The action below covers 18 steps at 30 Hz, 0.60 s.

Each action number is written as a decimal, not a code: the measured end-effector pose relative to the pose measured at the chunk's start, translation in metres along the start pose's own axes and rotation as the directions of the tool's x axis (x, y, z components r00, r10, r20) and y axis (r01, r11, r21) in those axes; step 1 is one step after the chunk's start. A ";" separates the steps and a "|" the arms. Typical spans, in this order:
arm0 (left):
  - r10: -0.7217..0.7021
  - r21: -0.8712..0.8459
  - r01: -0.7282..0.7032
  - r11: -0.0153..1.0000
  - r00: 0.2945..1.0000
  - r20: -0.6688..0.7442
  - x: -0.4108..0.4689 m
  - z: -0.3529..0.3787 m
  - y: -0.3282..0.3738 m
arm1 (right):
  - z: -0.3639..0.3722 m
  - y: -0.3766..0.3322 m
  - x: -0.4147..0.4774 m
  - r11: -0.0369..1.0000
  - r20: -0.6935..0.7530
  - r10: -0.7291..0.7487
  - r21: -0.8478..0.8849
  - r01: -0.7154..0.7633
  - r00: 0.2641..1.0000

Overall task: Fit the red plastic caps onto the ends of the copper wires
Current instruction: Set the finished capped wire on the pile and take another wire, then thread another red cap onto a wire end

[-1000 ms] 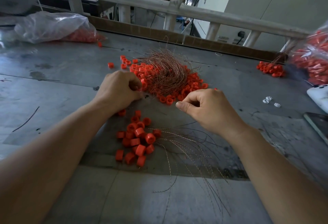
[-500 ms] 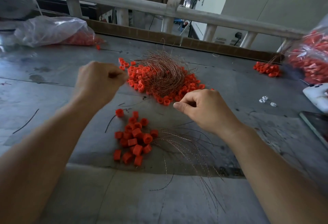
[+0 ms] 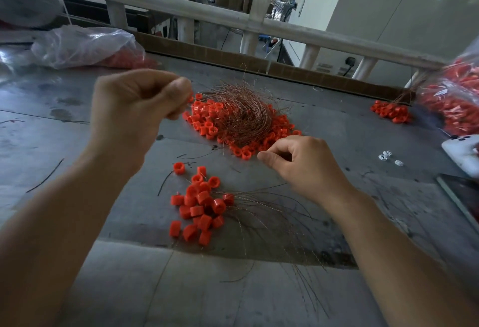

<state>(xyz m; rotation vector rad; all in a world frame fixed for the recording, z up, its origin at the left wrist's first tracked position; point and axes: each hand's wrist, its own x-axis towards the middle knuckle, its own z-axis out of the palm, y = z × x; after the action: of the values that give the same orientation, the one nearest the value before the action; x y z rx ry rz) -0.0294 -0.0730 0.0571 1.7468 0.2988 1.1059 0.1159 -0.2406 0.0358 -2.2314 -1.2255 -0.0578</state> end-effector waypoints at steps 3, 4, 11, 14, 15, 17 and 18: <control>-0.024 -0.010 0.024 1.000 0.998 0.063 -0.006 0.013 0.001 | -0.002 -0.003 -0.001 0.993 -0.172 -0.068 0.085 0.083 0.983; -0.031 -0.029 0.034 0.999 0.996 0.083 -0.008 0.016 0.002 | -0.002 -0.004 -0.001 0.984 -0.238 -0.094 0.124 0.127 0.967; 0.033 -0.098 -0.009 0.995 0.969 0.243 -0.017 0.029 0.008 | 0.006 -0.023 -0.006 0.897 -0.236 -0.229 0.326 0.299 0.944; 0.078 -0.094 -0.050 0.994 0.944 0.322 -0.020 0.033 0.009 | 0.011 -0.025 -0.006 0.894 -0.225 -0.299 0.274 0.355 0.927; 0.084 -0.104 -0.052 0.993 0.937 0.338 -0.021 0.034 0.008 | 0.011 -0.024 -0.005 0.886 -0.236 -0.306 0.283 0.367 0.922; 0.087 -0.111 -0.050 0.993 0.932 0.352 -0.021 0.035 0.007 | 0.009 -0.023 -0.006 0.864 -0.242 -0.287 0.351 0.360 0.927; 0.081 -0.112 -0.045 0.993 0.932 0.353 -0.021 0.035 0.007 | 0.007 -0.023 -0.006 0.850 -0.248 -0.274 0.389 0.355 0.929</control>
<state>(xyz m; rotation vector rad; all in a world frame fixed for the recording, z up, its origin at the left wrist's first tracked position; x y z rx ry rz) -0.0156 -0.1111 0.0487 1.8349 -0.0384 0.8107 0.0929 -0.2327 0.0392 -1.5949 -1.3422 -0.1094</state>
